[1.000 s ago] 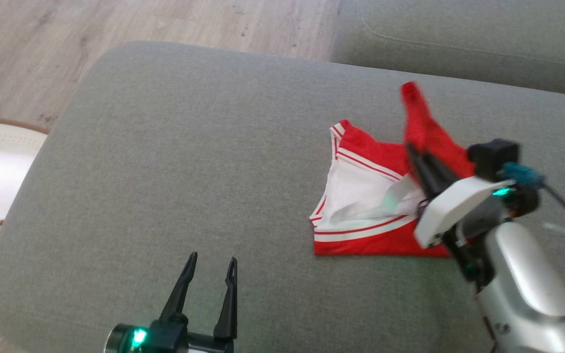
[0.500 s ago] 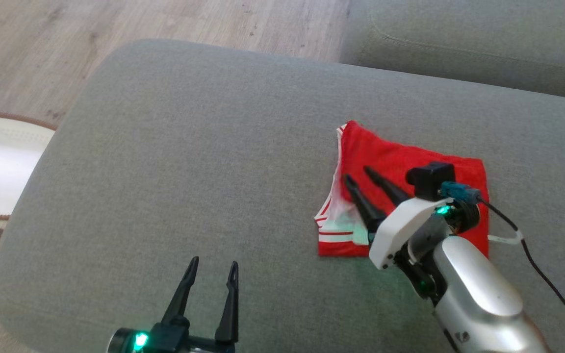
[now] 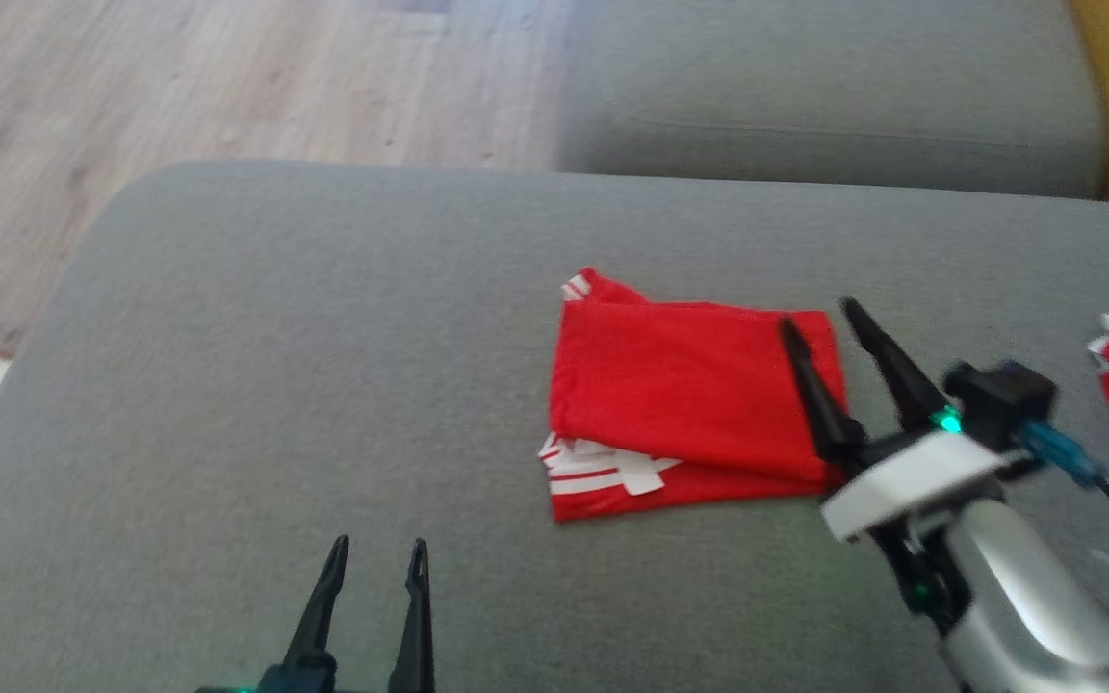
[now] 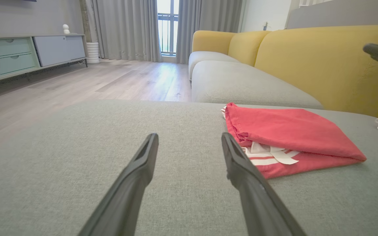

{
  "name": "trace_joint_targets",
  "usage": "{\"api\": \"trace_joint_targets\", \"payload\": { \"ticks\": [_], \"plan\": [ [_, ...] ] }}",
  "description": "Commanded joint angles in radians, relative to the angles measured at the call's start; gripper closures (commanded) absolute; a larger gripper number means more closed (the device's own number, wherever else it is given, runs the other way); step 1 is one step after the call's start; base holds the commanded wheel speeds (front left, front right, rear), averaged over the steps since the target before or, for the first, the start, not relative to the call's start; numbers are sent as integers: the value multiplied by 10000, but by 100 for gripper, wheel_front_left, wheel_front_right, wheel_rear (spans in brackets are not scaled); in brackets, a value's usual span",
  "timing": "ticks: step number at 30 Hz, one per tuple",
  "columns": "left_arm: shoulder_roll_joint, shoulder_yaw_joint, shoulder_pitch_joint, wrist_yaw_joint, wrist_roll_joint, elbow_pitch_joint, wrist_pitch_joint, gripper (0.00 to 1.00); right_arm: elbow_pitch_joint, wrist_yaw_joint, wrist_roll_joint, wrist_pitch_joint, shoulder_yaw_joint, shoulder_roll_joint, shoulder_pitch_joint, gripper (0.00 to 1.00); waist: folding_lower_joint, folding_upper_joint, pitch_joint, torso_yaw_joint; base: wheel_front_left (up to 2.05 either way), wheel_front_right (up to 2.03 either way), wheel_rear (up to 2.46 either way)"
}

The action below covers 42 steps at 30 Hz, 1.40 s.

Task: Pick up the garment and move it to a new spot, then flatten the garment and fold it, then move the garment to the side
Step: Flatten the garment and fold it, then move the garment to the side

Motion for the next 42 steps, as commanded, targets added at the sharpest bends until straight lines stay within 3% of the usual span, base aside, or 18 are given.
{"api": "trace_joint_targets", "payload": {
  "ticks": [1,6,14,25,42],
  "plan": [
    [-48,470,-317,102,14,-390,-95,0,-368,-9,-27,-179,-32,-162,-15,0,1,-1,-247,-400,0,0,0],
    [-104,822,-133,268,-59,-532,-95,0,-906,-9,-402,-417,-1106,-515,1308,0,1,-1,-447,-933,0,0,0],
    [-226,1050,162,174,-118,-565,-95,0,-1931,-9,-1080,-426,-2261,-136,3226,0,1,-1,-657,-1262,0,0,0],
    [-308,1242,367,-30,-27,-452,-95,0,-2185,-9,-1347,-428,-2311,369,3811,0,1,-1,-823,-1410,0,0,0],
    [-447,1367,491,-245,168,-321,-95,0,-2226,-9,-1353,-428,-2283,342,3944,0,1,-1,-1003,-1345,0,0,0]
  ]
}}
